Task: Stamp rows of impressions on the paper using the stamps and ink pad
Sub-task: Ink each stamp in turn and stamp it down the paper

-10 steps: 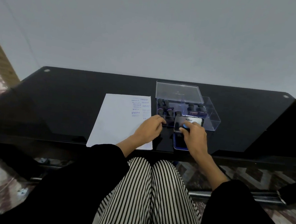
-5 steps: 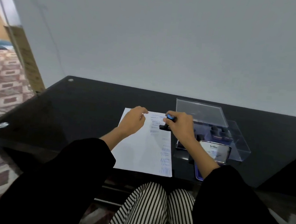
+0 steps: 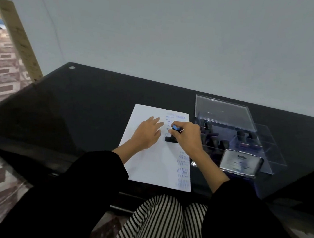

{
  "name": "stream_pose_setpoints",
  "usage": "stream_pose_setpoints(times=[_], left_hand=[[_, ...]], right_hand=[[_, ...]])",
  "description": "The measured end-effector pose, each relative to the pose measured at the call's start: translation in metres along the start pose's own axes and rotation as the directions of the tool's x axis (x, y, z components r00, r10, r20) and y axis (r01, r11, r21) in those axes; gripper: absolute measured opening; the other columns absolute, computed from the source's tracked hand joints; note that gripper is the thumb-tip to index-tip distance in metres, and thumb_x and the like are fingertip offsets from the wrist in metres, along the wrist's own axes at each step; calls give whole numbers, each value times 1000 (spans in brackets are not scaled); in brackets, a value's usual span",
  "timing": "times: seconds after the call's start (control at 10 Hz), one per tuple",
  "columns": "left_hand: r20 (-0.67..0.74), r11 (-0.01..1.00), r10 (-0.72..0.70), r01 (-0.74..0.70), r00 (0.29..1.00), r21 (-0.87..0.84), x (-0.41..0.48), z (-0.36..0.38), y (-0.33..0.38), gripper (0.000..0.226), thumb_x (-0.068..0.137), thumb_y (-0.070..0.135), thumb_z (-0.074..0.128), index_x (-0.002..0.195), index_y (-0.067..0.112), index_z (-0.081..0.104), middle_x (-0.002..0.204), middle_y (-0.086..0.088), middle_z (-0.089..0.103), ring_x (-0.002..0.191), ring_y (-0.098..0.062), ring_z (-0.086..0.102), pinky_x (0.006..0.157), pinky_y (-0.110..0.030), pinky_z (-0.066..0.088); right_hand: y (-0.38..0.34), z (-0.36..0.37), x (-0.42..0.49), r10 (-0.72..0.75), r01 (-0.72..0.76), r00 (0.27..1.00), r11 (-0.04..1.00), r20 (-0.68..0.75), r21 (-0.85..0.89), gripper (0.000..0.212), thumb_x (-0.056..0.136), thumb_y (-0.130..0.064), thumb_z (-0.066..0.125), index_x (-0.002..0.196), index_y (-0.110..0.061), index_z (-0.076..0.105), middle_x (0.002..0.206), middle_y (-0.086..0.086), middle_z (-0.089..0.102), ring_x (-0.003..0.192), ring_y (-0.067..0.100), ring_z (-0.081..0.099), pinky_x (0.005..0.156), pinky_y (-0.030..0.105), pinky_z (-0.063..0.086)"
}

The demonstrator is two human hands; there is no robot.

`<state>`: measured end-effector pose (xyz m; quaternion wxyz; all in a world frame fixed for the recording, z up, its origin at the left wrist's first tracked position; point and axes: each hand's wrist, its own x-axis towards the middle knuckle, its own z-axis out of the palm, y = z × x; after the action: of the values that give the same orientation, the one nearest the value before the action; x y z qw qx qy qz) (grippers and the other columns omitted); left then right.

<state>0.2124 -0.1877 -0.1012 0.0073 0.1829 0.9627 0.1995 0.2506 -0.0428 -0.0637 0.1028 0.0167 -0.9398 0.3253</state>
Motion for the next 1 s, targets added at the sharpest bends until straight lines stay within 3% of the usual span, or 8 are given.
stream_pose_setpoints(times=[0.2,0.4,0.7,1.0], left_hand=[[-5,998,24,-23,1000,59,-3,16,-9,46,101,23,29,147,16,27,157,-4,19,146,-22,13,117,-36,13],[-57,998,18,-15,998,65,-4,24,-11,46,102,24,27,147,17,26,157,-2,18,147,-20,11,118,-36,8],[-56,998,25,-22,998,62,-5,24,-10,46,102,25,25,147,17,24,157,-2,17,147,-19,10,119,-35,6],[-51,998,20,-17,998,56,-5,24,-10,46,102,25,25,147,17,24,158,-1,16,147,-19,8,119,-34,5]], right_hand=[[3,11,-10,-30,28,999,996,-17,-80,14,88,-19,63,91,-5,65,80,6,62,73,19,57,66,23,42],[5,23,-17,-104,90,993,976,-63,-197,13,92,-17,56,100,-7,59,81,2,48,70,17,47,63,22,37],[8,29,-20,-124,102,986,978,-113,-183,14,93,-16,56,102,-6,58,86,12,60,70,20,49,65,32,47],[9,30,-20,-130,109,984,979,-118,-175,16,93,-15,55,104,-5,58,87,13,60,70,19,47,64,29,43]])
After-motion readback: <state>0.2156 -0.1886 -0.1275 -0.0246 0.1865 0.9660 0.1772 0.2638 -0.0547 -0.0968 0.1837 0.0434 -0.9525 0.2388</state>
